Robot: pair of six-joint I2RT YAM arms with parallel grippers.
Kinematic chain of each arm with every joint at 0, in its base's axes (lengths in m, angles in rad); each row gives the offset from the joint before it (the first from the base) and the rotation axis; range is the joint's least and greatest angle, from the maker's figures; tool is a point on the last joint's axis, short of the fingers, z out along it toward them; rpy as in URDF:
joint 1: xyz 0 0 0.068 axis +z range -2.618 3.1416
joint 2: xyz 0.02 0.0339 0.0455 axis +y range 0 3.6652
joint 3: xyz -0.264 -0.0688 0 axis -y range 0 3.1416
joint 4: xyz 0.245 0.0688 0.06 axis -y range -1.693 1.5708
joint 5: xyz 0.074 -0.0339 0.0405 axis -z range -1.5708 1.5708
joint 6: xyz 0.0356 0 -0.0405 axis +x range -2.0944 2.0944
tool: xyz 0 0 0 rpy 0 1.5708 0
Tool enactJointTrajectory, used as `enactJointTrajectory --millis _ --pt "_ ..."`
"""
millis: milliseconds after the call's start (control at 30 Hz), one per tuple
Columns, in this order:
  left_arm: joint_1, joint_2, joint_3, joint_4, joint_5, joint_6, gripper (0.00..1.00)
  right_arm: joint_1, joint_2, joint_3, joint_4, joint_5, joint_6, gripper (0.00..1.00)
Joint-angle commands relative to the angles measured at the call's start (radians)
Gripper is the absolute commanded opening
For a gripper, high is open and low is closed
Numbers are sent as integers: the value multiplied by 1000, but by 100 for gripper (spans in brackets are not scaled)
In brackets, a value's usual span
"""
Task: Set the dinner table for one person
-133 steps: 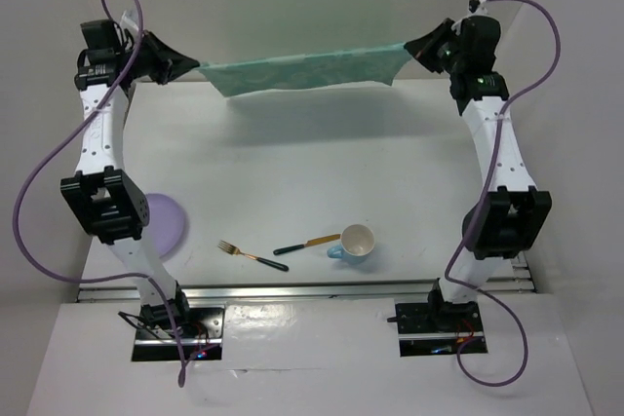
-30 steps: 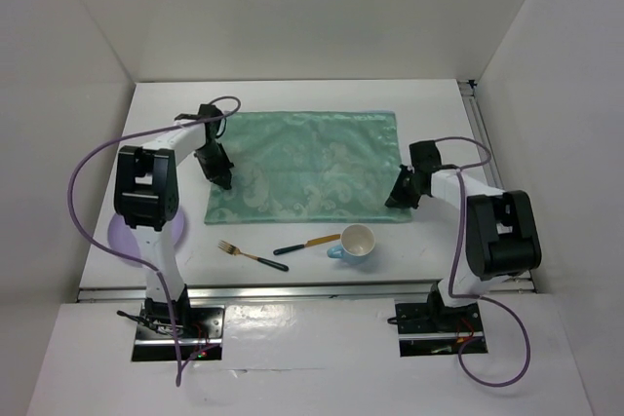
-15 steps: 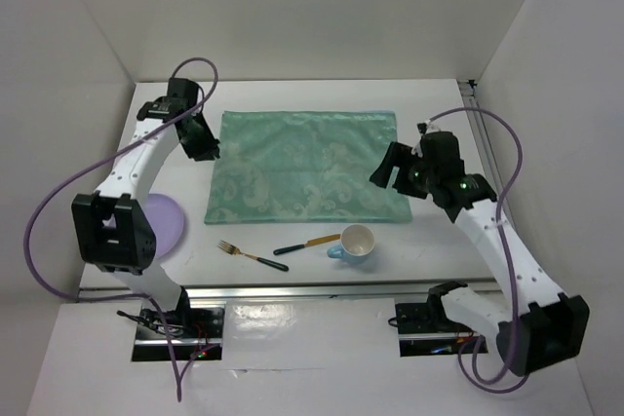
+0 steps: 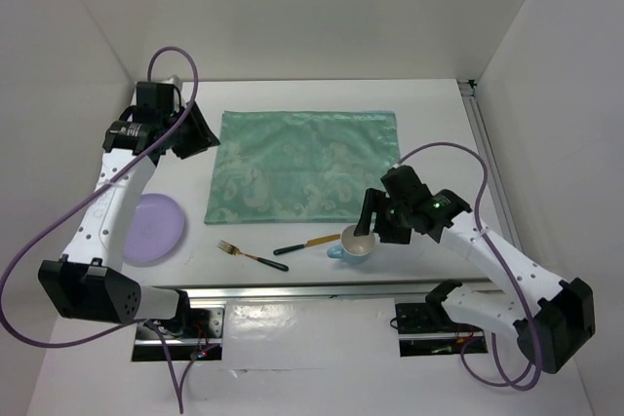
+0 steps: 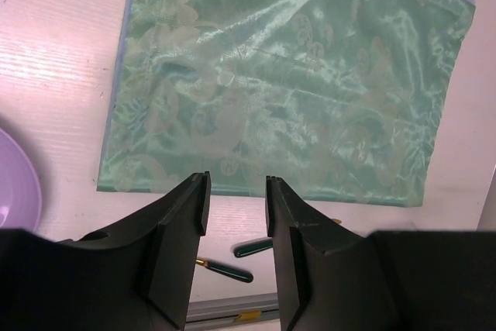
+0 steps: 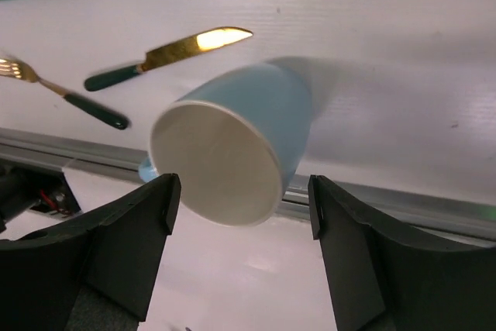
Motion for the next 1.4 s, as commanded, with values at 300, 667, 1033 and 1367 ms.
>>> enactJointTrajectory --millis 300,667,1033,1367 --pt "-1 -22 -18 -7 15 50 50 74 100 -98 38 101 148 47" --pt "-1 17 0 -7 27 50 50 16 211 373 -177 380 33 0" --pt "-23 27 -40 2 48 47 49 -378 895 1033 -23 306 -260 0" --pt "-32 90 -40 -7 26 47 51 -455 1332 1496 -102 238 -269 0"
